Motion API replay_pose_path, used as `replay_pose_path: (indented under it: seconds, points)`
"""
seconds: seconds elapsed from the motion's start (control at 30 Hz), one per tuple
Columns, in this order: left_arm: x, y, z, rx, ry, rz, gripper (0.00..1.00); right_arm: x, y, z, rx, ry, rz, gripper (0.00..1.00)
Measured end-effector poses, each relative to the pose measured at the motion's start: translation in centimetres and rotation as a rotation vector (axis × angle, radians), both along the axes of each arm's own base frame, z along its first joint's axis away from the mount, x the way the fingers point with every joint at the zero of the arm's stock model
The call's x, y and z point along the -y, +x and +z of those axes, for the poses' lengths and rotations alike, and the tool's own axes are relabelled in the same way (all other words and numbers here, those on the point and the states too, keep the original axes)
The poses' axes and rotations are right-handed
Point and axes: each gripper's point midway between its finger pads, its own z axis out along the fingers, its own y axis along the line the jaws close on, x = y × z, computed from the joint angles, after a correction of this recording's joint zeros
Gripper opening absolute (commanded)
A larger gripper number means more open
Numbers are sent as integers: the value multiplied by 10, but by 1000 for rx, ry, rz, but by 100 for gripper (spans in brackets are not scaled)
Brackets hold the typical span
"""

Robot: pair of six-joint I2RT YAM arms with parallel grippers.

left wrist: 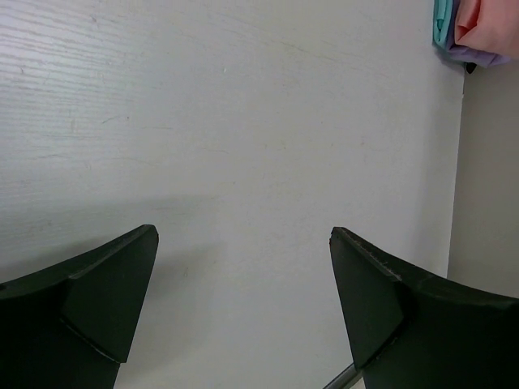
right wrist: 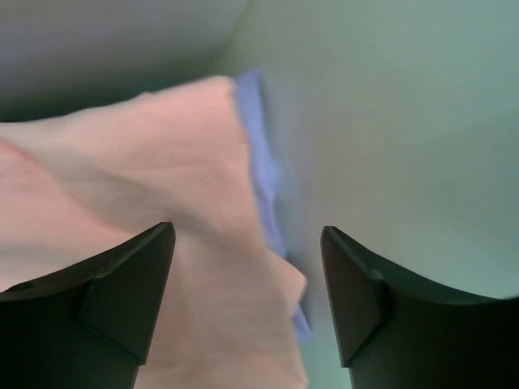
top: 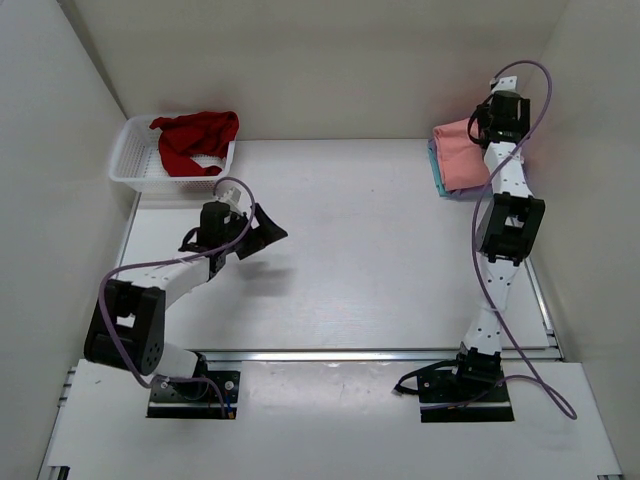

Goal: Fold and stack the t-shirts
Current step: Put the neatly folded tshirt into the corner of the board with the right arm

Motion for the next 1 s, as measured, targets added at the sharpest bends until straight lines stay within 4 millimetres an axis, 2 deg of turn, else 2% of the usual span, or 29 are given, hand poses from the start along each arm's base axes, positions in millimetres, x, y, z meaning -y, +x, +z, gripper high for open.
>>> replay_pose_path:
  seconds: [0.03,0.13,0.23,0.3,0.37,0.4,0.5,0.6,0.73,0.87,1.0]
  points:
    - [-2,-1,3,12,6,-4,99,3,-4,5,9,-3,-25,99]
    - [-3,-2,16,63,26,-26,99,0,-26,19,-2,9,-71,99]
    - [-2,-8,25,61,12,-19,99,-17,-64,38,-12,57,-87,99]
    - [-2,-13,25,37,7,-19,98,-44,-95,50,-30,91,-67,99]
    - [-1,-21,22,-15,17,-37,99,-86,-128,59,-39,133,-16,99]
    - [-1,-24,23,-41,21,-50,99,-113,-147,62,-50,159,27,99]
    - [6,-29,38,-86,7,-118,99,-184,-202,55,-92,249,154,99]
    - [17,-29,63,-69,-22,-204,99,-228,-255,35,-198,304,233,99]
    - [30,-34,89,-31,-115,-310,99,-264,-300,15,-330,347,290,100]
    - [36,-40,94,-43,-191,-382,99,-295,-332,10,-414,419,363,99]
    - [41,-36,101,-34,-213,-436,99,-310,-355,11,-492,479,404,99]
